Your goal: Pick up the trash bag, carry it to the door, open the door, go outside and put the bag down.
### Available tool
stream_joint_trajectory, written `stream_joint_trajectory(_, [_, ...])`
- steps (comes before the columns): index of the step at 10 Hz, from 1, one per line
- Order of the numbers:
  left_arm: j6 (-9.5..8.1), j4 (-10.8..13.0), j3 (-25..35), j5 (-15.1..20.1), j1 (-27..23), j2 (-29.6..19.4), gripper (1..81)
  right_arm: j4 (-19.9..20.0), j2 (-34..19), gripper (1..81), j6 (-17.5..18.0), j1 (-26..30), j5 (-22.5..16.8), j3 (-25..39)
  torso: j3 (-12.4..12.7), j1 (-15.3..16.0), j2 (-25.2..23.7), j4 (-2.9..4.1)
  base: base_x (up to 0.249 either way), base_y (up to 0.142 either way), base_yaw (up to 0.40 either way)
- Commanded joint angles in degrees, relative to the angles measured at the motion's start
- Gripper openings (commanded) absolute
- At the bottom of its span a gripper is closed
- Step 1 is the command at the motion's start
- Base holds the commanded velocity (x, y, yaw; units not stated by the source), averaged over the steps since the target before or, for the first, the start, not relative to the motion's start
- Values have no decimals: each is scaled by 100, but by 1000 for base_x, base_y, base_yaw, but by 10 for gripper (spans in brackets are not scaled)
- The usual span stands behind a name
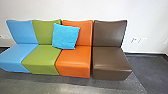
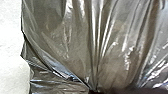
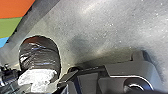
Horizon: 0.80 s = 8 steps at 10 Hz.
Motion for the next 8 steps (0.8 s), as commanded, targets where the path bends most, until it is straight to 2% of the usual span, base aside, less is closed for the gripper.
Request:
stream_joint_trajectory(1, [59, 92, 130, 452, -218, -222, 10, 63, -176, 811, -130, 178, -296, 229, 0, -345, 533, 0, 0, 0, 0])
stream_joint_trajectory(2, [59, 207, 130, 452, -103, -196, 10, 54, -70, 811, -227, 38, -305, 167, 414, -487, 755, 0, 0, 0, 0])
stream_joint_trajectory(5, [59, 716, 104, 417, 416, -64, 10, 54, 264, 811, -535, -481, -173, -220, 712, -810, 1259, 0, 0, 0, 0])
stream_joint_trajectory(6, [59, 725, 121, 408, 521, -46, 10, 54, 385, 811, -630, -621, -173, -333, 852, -946, 1469, 0, 0, 0, 0])
stream_joint_trajectory(8, [216, 751, 95, 408, 758, 94, 10, 54, 641, 811, -754, -955, -16, -535, 1119, -1202, 1858, 0, 0, 0, 0])
